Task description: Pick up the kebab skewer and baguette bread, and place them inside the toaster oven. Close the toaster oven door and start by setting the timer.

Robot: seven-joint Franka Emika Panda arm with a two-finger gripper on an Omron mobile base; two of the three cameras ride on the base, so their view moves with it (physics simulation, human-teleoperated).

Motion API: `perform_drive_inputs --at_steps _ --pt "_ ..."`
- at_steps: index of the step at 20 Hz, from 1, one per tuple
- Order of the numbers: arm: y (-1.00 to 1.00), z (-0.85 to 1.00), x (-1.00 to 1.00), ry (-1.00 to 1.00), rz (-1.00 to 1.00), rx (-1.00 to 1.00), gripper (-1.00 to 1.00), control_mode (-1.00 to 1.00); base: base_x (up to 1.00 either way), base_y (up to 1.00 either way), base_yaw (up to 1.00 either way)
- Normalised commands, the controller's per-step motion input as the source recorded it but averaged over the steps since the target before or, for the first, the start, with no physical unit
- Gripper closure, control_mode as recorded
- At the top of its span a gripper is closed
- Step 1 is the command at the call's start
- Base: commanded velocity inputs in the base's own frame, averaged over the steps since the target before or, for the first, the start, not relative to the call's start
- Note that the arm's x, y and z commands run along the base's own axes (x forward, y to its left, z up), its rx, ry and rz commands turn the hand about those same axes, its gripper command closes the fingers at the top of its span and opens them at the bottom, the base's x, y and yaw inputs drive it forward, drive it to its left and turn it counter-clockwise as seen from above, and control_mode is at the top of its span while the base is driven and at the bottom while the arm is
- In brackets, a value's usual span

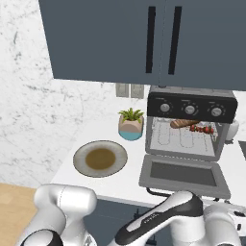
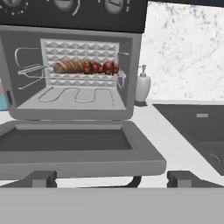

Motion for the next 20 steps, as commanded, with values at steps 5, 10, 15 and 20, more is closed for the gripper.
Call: perform_drive_inputs --at_steps 5,10,15,20 --pt "-0.32 -0.17 -0.12 -0.02 0.0 0.0 -1.0 -1.0 0.0 0.0 0.0" --pt "-0.31 -0.21 -0.07 -0.03 0.0 0.0 -1.0 -1.0 0.0 0.0 0.0" --pt "-0.12 -0.16 0.12 -0.04 0.0 0.0 -1.0 -1.0 0.0 0.0 0.0" --pt "0.0 -0.25 0.14 -0.03 0.0 0.0 -1.0 -1.0 0.0 0.0 0.0"
